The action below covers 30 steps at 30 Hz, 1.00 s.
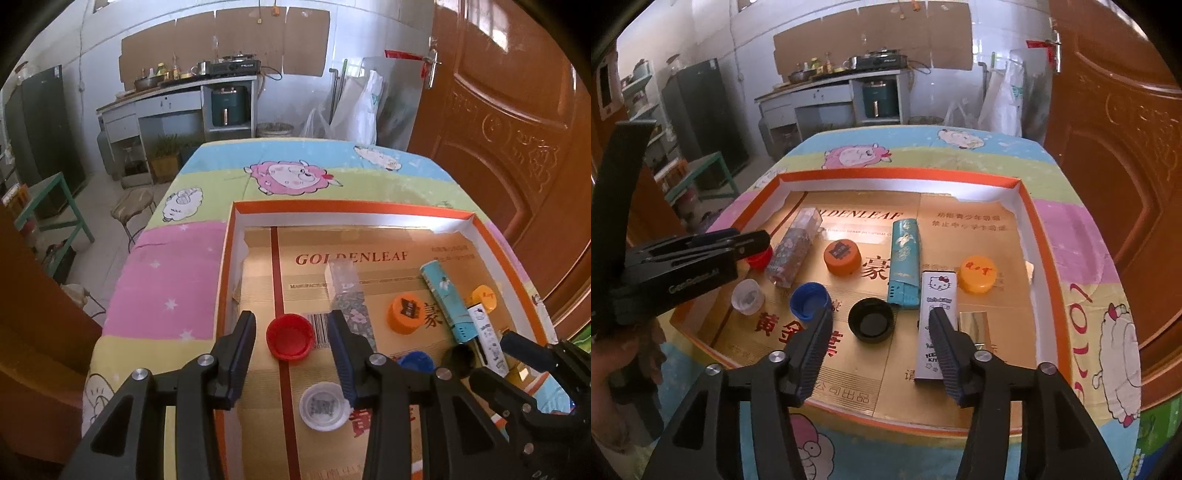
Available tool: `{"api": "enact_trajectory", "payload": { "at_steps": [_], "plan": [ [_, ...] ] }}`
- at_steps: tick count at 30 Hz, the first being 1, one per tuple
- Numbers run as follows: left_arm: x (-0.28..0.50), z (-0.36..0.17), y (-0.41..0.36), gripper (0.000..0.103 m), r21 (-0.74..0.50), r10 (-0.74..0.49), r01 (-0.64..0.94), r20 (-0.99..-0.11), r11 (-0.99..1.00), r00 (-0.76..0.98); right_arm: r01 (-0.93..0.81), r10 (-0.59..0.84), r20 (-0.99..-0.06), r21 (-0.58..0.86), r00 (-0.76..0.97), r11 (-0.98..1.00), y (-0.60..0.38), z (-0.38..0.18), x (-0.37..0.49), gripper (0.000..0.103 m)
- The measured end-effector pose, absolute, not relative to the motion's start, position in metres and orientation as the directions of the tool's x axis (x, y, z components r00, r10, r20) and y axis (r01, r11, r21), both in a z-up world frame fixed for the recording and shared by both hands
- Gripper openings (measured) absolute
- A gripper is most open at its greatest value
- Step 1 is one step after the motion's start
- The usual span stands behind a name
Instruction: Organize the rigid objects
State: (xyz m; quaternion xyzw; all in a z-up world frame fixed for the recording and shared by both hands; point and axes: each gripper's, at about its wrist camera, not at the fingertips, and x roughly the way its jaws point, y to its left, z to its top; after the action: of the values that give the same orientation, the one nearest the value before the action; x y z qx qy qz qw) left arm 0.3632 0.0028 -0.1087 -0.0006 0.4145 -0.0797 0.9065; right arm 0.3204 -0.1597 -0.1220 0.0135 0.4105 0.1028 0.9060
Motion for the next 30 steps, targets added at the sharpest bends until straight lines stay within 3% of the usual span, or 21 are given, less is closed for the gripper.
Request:
{"api": "enact_trajectory", "payload": {
  "at_steps": [30],
  "plan": [
    [0.216,-0.055,0.007,0.041,-0.128,-0.213,0.17,-0.62,0.977,0.755,-0.076,0.119,-0.675,0.093,0.728,0.993,-0.164,-0.087,0.2,0.059]
  ]
}}
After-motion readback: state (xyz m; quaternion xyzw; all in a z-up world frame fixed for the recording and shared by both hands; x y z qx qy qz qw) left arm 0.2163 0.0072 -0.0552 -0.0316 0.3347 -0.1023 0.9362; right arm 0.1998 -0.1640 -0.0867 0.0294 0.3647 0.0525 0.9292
